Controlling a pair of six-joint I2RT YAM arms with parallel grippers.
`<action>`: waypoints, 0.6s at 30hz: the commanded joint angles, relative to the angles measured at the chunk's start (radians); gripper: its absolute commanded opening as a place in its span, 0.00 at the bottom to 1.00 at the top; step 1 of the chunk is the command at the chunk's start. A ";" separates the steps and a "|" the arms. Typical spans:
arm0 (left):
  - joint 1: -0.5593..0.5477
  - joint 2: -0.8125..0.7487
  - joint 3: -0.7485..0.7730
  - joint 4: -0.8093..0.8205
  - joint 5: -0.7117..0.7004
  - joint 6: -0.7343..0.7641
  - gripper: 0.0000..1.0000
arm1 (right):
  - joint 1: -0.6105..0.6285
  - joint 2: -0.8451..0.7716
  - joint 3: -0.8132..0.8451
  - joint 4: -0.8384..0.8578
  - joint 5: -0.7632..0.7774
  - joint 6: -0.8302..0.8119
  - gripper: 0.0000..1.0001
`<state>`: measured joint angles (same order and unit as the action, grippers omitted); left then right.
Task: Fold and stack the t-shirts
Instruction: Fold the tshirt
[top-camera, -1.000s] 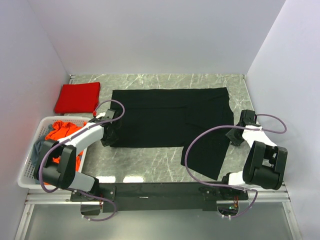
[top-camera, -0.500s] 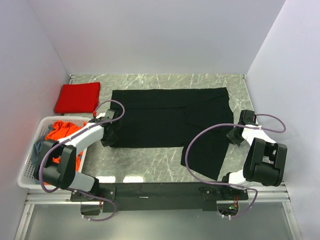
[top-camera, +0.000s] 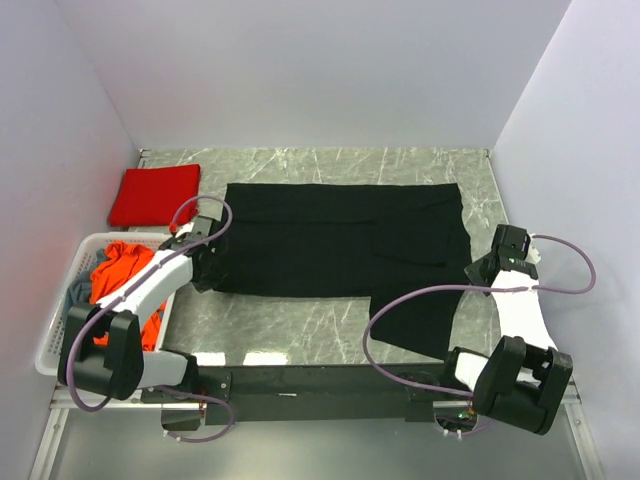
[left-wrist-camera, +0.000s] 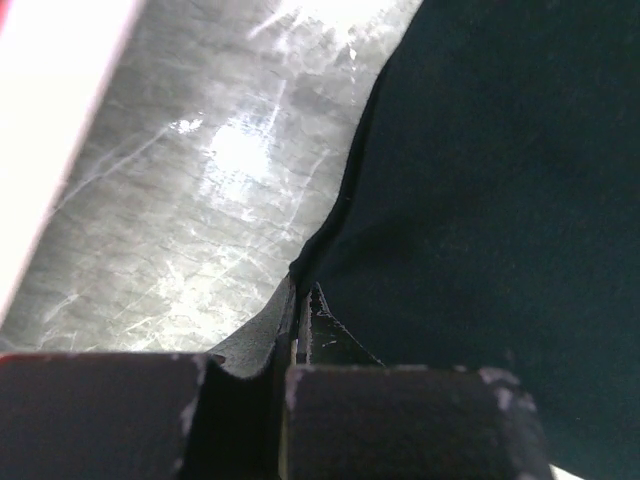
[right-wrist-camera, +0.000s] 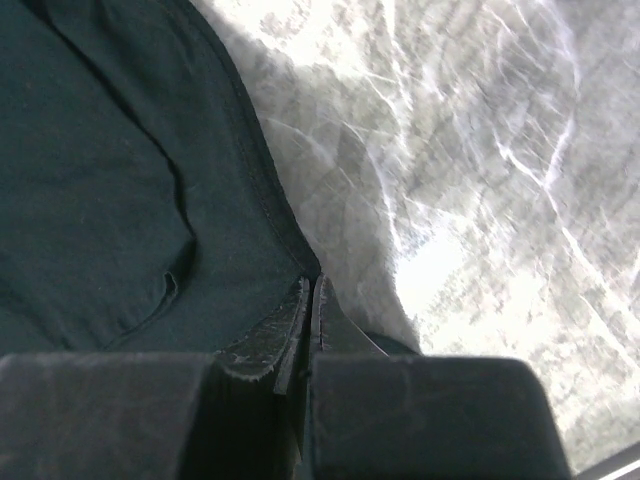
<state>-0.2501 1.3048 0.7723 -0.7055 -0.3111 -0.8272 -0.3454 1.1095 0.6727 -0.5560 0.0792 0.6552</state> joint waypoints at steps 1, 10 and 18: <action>0.038 -0.019 0.024 -0.037 0.021 0.031 0.01 | -0.021 -0.014 0.011 -0.032 0.019 -0.002 0.00; 0.071 0.114 0.223 -0.061 0.006 0.095 0.01 | -0.021 0.148 0.188 -0.035 -0.056 -0.042 0.00; 0.071 0.307 0.409 -0.060 -0.026 0.134 0.01 | -0.014 0.341 0.359 -0.028 -0.078 -0.075 0.00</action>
<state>-0.1883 1.5661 1.1114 -0.7540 -0.2890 -0.7311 -0.3538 1.3991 0.9581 -0.6136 -0.0193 0.6075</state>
